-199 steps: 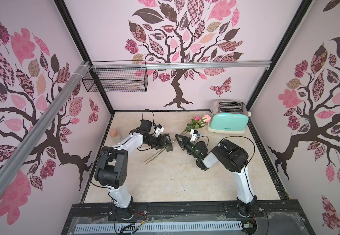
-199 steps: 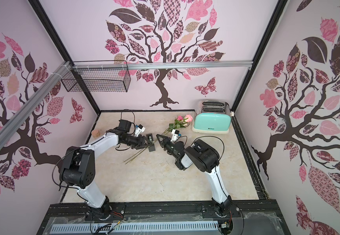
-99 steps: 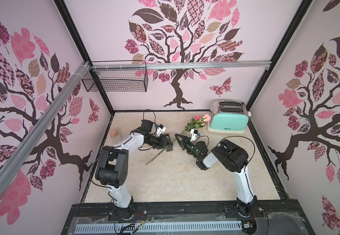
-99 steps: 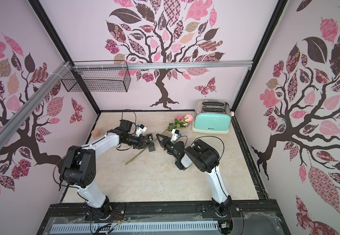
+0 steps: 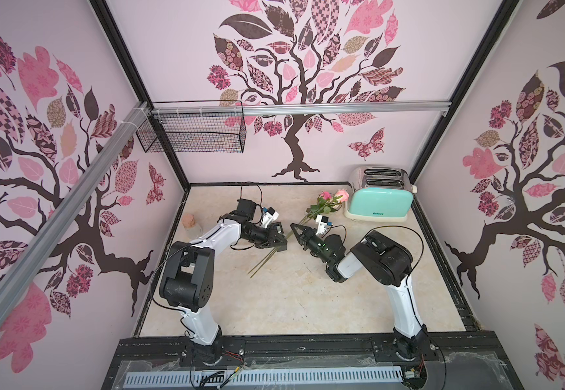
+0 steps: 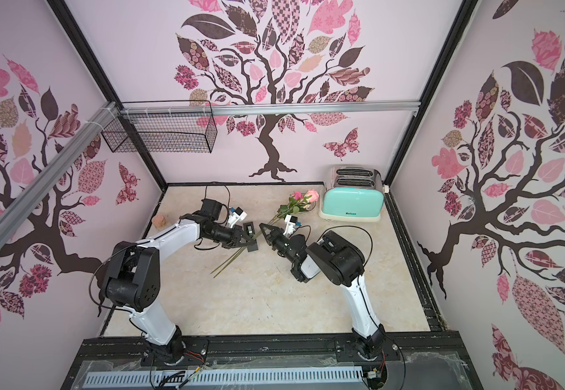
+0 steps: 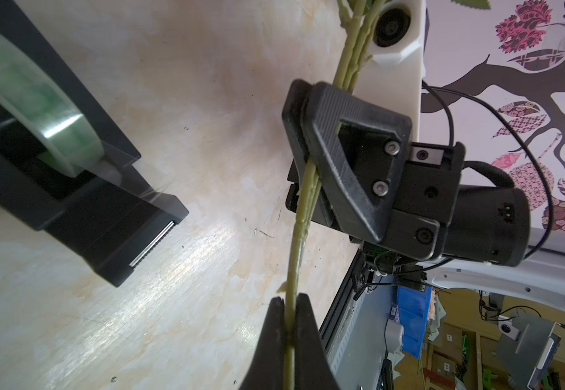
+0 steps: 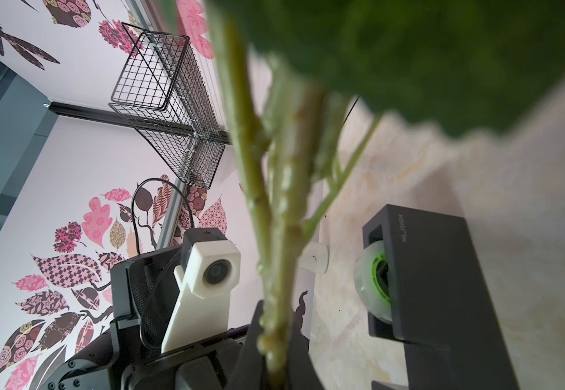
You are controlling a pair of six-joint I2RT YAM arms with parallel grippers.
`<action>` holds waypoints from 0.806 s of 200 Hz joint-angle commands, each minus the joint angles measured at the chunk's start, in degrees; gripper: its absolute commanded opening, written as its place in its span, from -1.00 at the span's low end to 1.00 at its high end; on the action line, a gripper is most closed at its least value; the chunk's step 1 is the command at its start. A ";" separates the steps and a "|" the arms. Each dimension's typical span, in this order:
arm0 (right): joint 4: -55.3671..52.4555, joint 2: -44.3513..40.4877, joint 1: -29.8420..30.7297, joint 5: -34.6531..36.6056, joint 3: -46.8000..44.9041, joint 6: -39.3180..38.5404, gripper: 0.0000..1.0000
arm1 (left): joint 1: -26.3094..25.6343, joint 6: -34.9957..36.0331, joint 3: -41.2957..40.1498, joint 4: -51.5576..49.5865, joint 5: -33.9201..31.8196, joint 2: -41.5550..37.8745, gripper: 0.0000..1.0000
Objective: Wrap bouquets with tape
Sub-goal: Wrap the tape around the bouquet.
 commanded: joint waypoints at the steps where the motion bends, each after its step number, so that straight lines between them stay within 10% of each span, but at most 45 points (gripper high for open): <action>1: 1.79 -1.27 0.19 -0.51 -0.40 -1.84 -0.63 | 0.09 1.67 2.03 -3.55 -5.74 -0.10 -1.00; 54: -6.51 -5.19 0.19 -2.65 -1.92 0.59 -0.13 | -2.26 8.78 1.28 -3.92 -11.66 -2.41 -1.00; 161: -30.36 -10.55 0.08 -10.58 2.73 5.12 -0.17 | -10.91 18.55 -0.76 -3.23 -33.53 -6.12 -1.00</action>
